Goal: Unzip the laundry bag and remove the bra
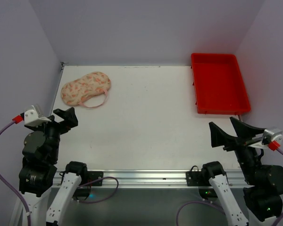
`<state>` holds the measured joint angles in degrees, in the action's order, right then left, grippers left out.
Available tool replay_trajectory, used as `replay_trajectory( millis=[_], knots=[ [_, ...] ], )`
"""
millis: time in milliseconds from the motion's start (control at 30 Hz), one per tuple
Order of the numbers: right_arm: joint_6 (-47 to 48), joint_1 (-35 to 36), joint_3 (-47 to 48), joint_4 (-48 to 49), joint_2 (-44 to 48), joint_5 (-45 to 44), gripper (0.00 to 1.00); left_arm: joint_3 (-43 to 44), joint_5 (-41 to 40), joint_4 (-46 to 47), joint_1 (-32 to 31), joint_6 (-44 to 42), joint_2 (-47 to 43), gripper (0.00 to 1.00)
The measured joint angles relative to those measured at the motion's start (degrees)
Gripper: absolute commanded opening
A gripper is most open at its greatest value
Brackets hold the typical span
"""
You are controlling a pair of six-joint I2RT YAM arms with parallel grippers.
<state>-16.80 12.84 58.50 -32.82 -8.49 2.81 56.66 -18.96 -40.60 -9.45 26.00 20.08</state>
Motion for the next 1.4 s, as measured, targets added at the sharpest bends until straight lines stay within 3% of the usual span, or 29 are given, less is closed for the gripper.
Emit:
replay_trajectory(
  millis=[333, 500, 767, 1100, 1400],
  knots=[
    [-2.69, 0.00, -0.11, -0.50, -5.53, 6.21, 0.99, -3.85, -0.46, 0.79, -0.02, 2.40, 8.11, 1.00],
    [-3.56, 0.00, -2.14, -0.31, -7.43, 10.19, 0.99, -8.52, 1.20, 6.64, -0.02, 6.19, 21.79, 1.00],
    [-5.95, 0.00, -9.05, 2.43, -11.21, 19.06, 0.99, -7.96, -0.74, 20.37, 1.81, 15.56, 47.28, 1.00],
    [-7.50, 0.02, -16.09, 9.79, -11.23, 30.16, 0.99, 8.63, -7.06, 31.17, 2.80, 22.47, 75.14, 1.00],
    [-7.63, 0.02, -17.18, 11.52, -12.39, 34.47, 0.99, 33.81, -9.07, 34.18, 4.00, 16.06, 100.28, 1.00]
  ],
)
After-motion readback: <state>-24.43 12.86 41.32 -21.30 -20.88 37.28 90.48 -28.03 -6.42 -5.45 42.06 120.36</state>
